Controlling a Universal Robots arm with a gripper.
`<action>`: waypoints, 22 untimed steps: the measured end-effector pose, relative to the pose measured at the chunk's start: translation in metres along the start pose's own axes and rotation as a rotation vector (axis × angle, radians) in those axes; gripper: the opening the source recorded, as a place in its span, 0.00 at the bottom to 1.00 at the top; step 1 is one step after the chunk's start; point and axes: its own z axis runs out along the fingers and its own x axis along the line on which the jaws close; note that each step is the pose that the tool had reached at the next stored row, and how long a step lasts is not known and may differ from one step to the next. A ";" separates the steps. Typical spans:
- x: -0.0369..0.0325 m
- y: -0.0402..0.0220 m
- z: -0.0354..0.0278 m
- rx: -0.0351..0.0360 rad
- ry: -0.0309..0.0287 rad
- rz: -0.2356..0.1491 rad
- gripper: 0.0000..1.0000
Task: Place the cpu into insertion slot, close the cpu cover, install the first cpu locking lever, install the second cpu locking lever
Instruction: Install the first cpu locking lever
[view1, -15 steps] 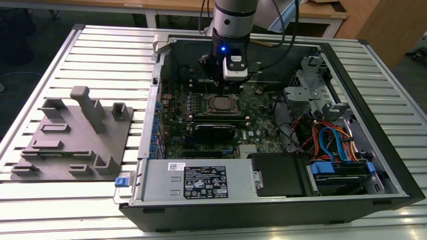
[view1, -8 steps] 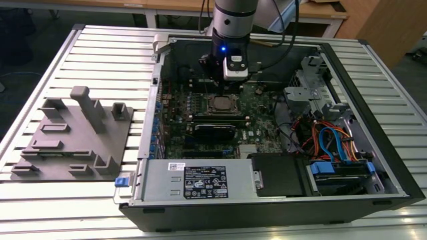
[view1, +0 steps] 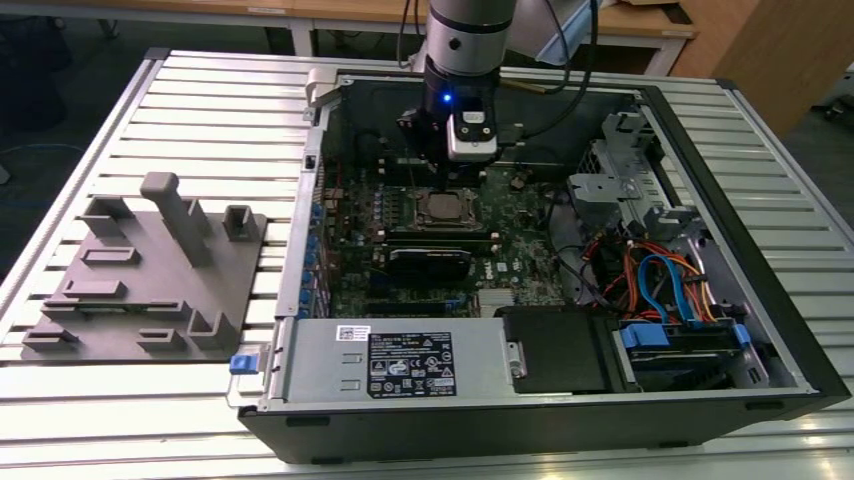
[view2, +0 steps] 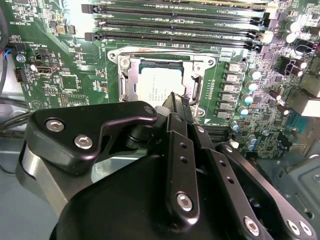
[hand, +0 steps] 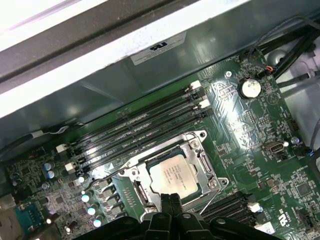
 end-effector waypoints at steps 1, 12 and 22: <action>0.0000 0.0000 0.0000 0.0000 0.0000 -0.001 0.10; 0.0000 0.0000 0.0004 0.0010 0.0006 -0.146 0.10; 0.0001 0.0000 -0.0018 -0.0072 0.0035 -0.248 0.10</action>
